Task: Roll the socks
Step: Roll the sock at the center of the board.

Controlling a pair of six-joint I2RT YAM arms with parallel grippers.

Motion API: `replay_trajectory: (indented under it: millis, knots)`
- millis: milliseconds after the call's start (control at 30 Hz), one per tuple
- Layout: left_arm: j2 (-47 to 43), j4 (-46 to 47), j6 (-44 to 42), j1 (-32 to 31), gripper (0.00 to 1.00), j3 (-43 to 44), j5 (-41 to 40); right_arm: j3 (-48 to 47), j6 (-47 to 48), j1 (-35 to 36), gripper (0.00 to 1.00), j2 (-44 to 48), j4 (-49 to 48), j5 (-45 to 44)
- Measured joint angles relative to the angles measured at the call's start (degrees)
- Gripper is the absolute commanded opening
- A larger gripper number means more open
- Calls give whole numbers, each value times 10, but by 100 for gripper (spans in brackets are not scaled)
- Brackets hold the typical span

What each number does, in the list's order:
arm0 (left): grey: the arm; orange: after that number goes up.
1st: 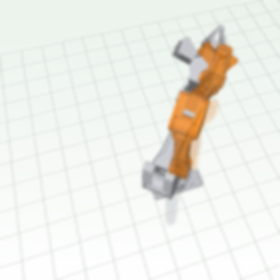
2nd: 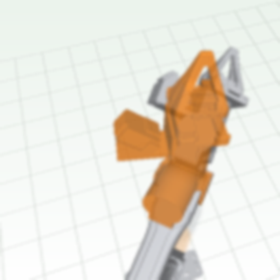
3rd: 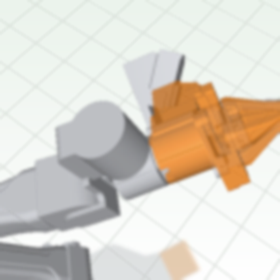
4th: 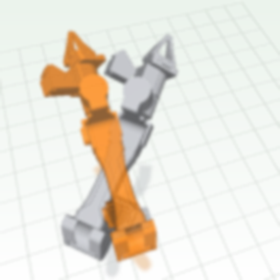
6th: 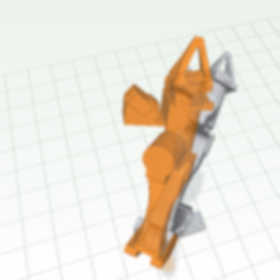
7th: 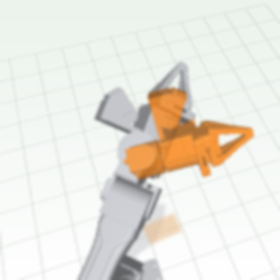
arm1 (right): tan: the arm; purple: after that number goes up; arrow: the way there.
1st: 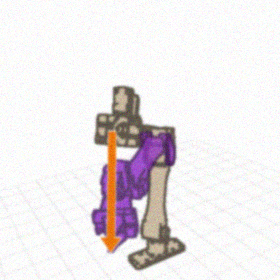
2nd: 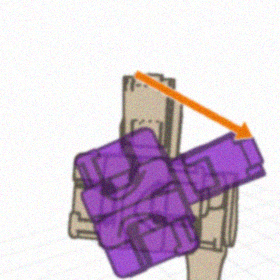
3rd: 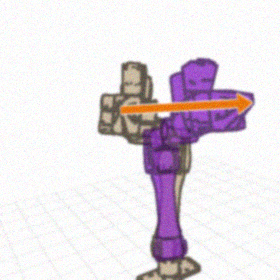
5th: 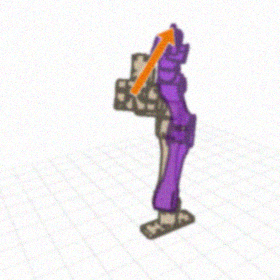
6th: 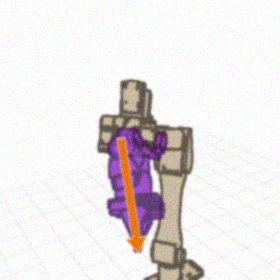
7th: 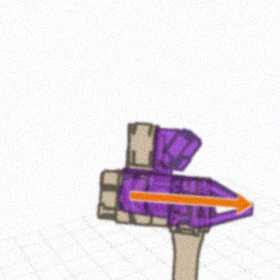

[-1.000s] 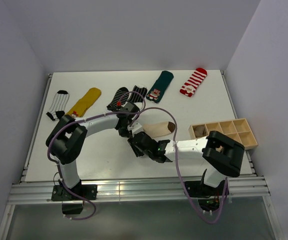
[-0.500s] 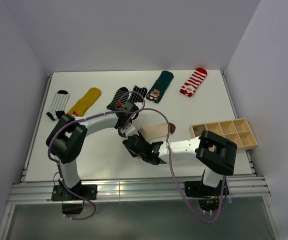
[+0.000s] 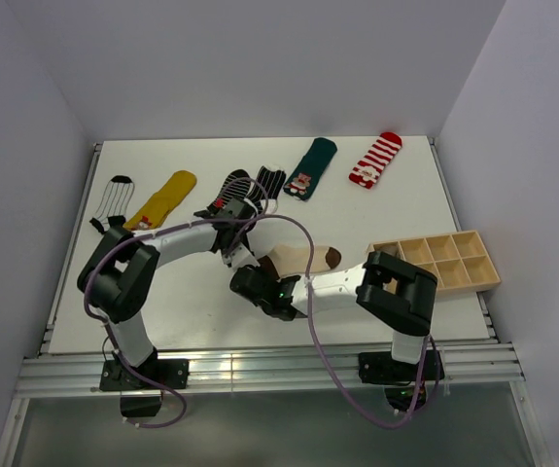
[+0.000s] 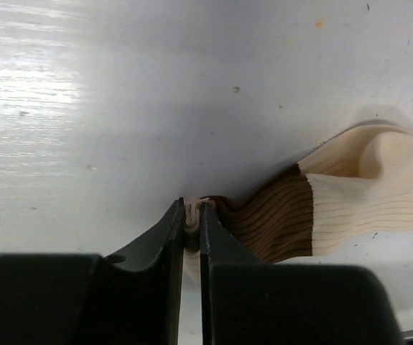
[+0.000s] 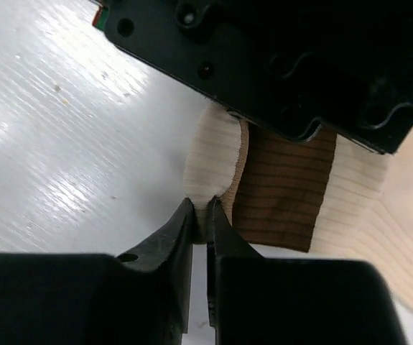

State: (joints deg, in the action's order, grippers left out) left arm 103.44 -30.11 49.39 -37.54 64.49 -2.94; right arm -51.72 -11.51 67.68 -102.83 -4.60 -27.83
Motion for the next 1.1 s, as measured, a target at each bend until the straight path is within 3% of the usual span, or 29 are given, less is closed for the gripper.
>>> replay_trajectory:
  millis: [100,267,567,667,933,1100]
  knots:
    - [-34,43,10,19,6,-52,7,-16,9,1,0,-12,1,9]
    - [-87,80,31,43,14,-118,5,-28,8,-15,0,-13,-2,72]
    - [-137,115,91,53,52,-175,-13,-24,-41,-131,0,5,3,337]
    - [-172,131,120,55,59,-208,-19,-11,-71,-178,0,5,-9,429]
    - [-310,245,172,52,62,-320,-23,93,-219,-297,0,-11,-157,671]
    - [-315,311,173,18,60,-341,-20,138,-321,-341,0,-45,-265,750]
